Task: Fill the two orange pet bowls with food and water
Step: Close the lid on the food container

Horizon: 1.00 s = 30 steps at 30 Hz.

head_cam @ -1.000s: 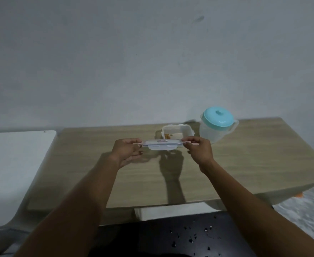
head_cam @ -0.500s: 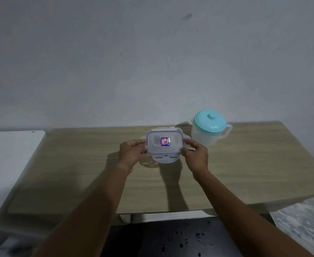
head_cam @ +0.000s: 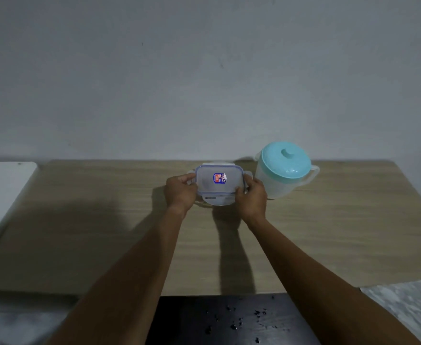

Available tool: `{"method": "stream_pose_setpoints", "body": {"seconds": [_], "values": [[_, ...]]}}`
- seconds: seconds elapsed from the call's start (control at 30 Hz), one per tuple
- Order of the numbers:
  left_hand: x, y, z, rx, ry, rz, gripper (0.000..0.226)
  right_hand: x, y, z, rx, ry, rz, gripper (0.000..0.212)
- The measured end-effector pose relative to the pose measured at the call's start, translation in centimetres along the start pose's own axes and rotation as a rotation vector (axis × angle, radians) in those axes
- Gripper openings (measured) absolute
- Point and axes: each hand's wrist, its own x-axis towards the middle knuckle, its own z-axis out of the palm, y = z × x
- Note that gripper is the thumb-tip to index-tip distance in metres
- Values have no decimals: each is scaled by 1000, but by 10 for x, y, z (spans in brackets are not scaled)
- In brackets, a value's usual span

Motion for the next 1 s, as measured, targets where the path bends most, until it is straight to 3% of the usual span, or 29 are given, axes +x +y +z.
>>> {"method": "stream_pose_setpoints", "body": {"seconds": [0.17, 0.4, 0.6, 0.77, 1.0], "values": [[0, -4, 1, -43, 7, -20, 40, 1, 1, 1, 58, -25, 51, 45], [-35, -35, -38, -119, -36, -114, 49, -39, 9, -11, 318, -81, 188, 50], [-54, -33, -73, -90, -73, -110, 56, -74, 1, -7, 344, -127, 207, 66], [-61, -38, -84, -114, -104, -133, 55, -86, 2, 2, 344, -95, 235, 43], [-55, -39, -82, -150, -142, -228, 48, -81, 6, 3, 316, -129, 220, 37]]}}
